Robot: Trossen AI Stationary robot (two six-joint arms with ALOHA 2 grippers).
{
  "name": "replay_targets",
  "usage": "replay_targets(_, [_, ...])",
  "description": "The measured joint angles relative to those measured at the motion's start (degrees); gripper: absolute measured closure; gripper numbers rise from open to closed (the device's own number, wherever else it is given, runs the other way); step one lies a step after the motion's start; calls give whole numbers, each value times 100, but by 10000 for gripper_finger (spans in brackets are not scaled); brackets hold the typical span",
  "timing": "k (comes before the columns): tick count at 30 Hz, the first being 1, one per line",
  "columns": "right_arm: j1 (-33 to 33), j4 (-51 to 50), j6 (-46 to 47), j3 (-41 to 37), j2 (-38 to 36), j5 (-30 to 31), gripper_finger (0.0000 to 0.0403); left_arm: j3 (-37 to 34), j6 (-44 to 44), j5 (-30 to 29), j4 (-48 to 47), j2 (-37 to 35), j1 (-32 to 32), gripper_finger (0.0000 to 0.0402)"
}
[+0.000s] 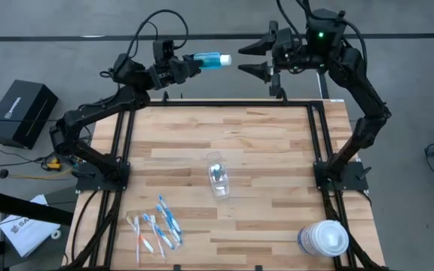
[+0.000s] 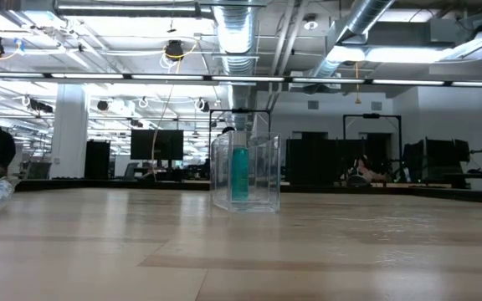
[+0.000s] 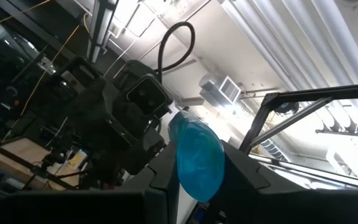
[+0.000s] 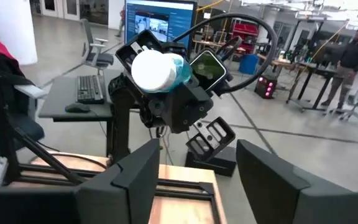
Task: Pick & Place toothbrushing station
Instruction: Put the blue mouthwash bottle into the transparent organizer
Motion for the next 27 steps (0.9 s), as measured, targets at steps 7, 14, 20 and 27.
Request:
replay_targets(7, [105,105,-376,0,6,153,188,0,-109,4,-121,2,-37,328])
replay_targets(14, [276,133,-374,0,11,156,188,0,-87,9,-401,2,-26,328])
replay_targets(20, [426,129,-330,0,11,156,188,0,-80,6,-445,67,7,328])
replay_targets(27, [433,127,-224,1,11,153,188,0,-107,-3,-421,174,-10,328])
